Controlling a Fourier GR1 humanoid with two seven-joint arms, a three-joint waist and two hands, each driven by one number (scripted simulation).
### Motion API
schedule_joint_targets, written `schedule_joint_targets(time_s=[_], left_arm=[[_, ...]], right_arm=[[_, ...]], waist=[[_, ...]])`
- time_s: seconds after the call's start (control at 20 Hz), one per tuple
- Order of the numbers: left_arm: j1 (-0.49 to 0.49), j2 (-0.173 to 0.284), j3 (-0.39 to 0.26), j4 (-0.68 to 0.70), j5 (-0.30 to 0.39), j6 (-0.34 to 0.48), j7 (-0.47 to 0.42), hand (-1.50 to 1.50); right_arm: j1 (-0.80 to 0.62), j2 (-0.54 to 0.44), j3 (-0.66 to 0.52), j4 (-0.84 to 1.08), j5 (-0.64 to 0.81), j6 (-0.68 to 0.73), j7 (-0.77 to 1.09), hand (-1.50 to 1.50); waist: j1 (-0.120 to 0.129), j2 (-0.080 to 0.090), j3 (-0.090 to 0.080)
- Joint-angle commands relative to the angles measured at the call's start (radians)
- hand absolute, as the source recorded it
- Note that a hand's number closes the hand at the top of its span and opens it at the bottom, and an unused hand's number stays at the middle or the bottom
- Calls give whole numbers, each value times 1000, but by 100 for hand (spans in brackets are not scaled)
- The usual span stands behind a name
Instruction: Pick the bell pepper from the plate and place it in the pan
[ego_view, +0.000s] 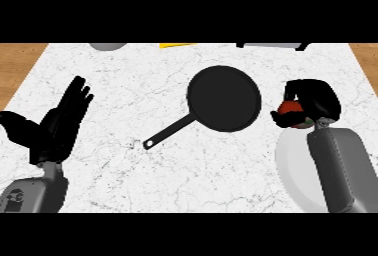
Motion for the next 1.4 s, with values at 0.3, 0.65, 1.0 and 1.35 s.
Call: schedule_joint_targets(time_s=[0.3,0.65,1.0,1.35], left_arm=[[-41,-16,-41,7,-6,-17,8,0],[-79,-31,-69,16,-12,-27,11,0],[-96,-37,-70,38,-16,-24,13,0],[-66,-42,-61,29,-24,-6,0,0]], right_arm=[[-298,174,-24,-26,275,-61,712,150],[-522,196,-2,70,452,-20,1213,150],[-628,196,22,215,502,-62,1432,150],[-593,196,-2,265,508,-171,1444,150]], waist=[[84,19,1],[119,34,10],[107,38,16],[62,25,19]])
